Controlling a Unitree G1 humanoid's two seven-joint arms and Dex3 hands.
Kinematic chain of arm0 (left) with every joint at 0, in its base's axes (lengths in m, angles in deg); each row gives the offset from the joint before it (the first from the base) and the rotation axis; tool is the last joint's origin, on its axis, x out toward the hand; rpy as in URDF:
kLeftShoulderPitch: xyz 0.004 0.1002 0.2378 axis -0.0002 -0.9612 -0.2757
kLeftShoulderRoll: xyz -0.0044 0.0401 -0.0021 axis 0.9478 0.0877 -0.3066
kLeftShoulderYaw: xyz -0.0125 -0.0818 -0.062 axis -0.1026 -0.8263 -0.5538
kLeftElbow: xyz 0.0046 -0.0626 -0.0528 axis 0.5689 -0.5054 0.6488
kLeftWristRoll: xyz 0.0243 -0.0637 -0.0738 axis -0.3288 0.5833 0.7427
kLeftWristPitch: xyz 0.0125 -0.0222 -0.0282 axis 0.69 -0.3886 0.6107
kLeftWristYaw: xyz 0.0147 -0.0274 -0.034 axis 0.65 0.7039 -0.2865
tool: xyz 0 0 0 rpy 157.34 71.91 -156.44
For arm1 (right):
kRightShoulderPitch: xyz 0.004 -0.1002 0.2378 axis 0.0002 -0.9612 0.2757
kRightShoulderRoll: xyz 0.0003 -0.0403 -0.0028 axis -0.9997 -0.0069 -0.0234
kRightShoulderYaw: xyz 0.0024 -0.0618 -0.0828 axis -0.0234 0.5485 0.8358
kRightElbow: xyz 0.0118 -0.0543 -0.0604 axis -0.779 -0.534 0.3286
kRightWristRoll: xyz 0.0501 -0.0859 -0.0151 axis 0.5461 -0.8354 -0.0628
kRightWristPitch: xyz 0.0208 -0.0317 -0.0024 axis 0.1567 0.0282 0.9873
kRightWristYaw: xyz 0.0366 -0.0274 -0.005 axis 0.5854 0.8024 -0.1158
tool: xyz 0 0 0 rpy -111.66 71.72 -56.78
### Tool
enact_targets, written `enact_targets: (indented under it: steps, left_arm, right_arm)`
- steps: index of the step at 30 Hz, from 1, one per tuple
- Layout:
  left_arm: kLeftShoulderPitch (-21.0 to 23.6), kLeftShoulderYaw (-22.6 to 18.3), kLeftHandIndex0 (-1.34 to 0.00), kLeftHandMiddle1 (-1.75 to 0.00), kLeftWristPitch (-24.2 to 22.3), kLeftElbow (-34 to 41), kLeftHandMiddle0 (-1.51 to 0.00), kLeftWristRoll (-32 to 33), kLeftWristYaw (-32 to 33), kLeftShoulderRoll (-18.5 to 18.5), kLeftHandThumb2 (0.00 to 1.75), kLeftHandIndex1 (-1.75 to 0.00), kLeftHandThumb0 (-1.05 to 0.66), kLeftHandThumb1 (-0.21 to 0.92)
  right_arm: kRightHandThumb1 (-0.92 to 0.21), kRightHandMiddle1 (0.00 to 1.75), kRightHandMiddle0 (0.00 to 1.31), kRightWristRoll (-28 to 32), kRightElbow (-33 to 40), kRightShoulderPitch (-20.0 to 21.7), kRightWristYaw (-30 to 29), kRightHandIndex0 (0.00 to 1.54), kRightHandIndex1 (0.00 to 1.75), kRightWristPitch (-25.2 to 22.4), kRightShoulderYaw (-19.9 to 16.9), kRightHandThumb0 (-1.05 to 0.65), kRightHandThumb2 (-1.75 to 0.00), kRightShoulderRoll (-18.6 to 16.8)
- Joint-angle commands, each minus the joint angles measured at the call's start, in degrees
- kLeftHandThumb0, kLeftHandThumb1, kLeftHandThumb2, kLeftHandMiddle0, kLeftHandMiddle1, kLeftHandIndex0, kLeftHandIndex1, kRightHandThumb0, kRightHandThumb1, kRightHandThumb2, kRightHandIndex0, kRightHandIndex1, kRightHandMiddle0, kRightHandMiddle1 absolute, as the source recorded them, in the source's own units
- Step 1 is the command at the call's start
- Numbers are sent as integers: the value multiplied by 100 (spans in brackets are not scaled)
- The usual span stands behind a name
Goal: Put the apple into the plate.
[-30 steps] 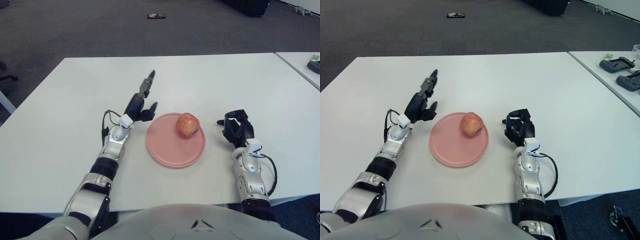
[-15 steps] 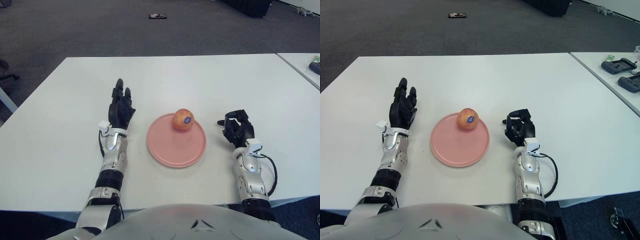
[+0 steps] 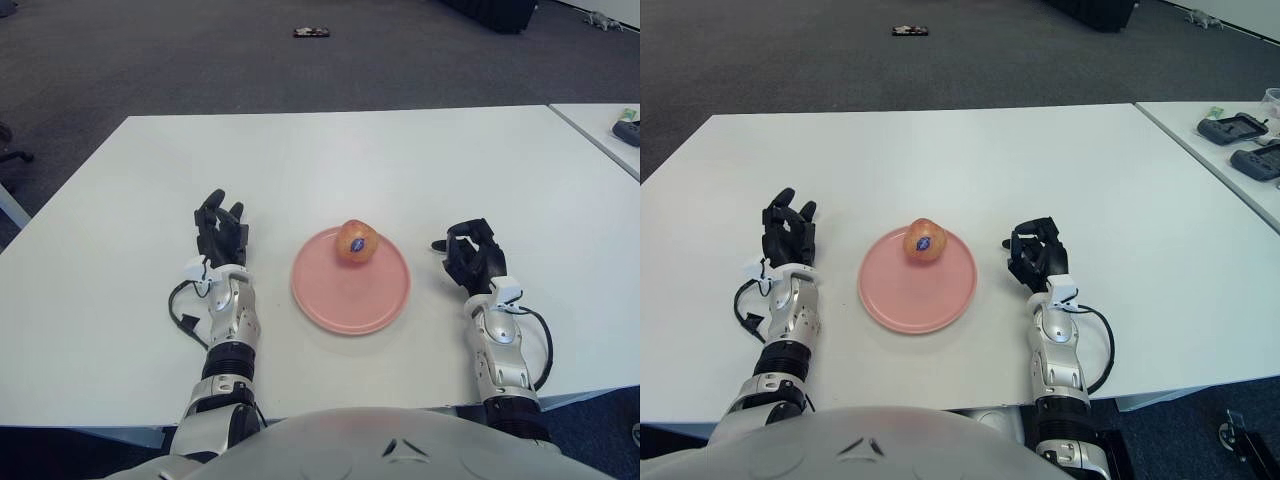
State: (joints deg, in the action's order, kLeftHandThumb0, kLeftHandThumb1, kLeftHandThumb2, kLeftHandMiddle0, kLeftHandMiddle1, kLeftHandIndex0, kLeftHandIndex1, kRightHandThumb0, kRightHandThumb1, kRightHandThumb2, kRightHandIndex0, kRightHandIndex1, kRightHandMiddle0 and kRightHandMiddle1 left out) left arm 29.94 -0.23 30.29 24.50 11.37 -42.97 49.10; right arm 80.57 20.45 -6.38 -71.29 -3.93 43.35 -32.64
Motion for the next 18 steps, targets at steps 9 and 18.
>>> enact_targets:
  steps: [9, 18]
  left_arm:
    - [87, -220, -38, -152, 340, -582, -50, -209, 33, 18, 100, -175, -7, 53]
    - [-21, -178, -37, -152, 497, -559, -54, -344, -67, 50, 106, -175, -1, 48]
  right_arm:
    - [-81, 175, 25, 87, -91, 172, 119, 48, 123, 41, -35, -36, -68, 23]
    - [-81, 175, 25, 108, -144, 213, 183, 48, 123, 79, -48, -36, -68, 13]
